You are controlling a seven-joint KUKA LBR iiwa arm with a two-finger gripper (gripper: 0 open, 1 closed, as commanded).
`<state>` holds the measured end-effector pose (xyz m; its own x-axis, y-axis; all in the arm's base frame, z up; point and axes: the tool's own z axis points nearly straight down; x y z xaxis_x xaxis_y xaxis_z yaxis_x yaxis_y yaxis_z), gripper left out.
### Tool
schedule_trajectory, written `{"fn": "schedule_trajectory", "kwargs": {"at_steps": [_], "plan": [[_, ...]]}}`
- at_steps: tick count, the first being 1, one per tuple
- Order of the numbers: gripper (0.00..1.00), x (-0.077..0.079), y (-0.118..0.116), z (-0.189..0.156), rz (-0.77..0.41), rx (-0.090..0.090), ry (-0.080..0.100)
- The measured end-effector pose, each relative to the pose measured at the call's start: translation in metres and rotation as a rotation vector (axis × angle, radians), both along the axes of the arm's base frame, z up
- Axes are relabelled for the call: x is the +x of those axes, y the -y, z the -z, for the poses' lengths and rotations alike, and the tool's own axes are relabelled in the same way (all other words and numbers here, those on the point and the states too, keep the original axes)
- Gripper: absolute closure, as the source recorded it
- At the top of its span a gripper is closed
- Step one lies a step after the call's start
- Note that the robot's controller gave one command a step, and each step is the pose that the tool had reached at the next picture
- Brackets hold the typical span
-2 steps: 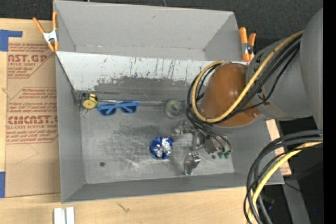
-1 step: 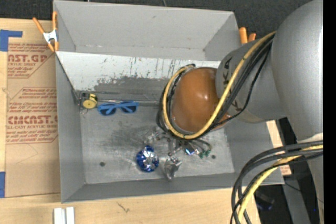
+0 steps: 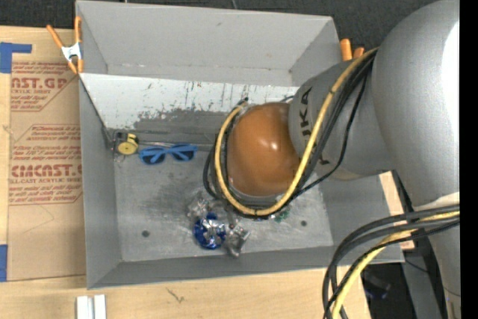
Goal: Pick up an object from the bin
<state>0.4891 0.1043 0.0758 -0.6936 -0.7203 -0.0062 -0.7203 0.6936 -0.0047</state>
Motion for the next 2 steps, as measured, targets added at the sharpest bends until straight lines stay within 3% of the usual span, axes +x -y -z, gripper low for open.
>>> {"fn": "schedule_trajectory", "kwargs": {"at_steps": [1, 2], "plan": [[1.0, 0.001, -0.001, -0.001, 0.0, 0.003, 0.004], [1.0, 0.014, -0.005, -0.135, -0.099, 0.0, 0.001]]}}
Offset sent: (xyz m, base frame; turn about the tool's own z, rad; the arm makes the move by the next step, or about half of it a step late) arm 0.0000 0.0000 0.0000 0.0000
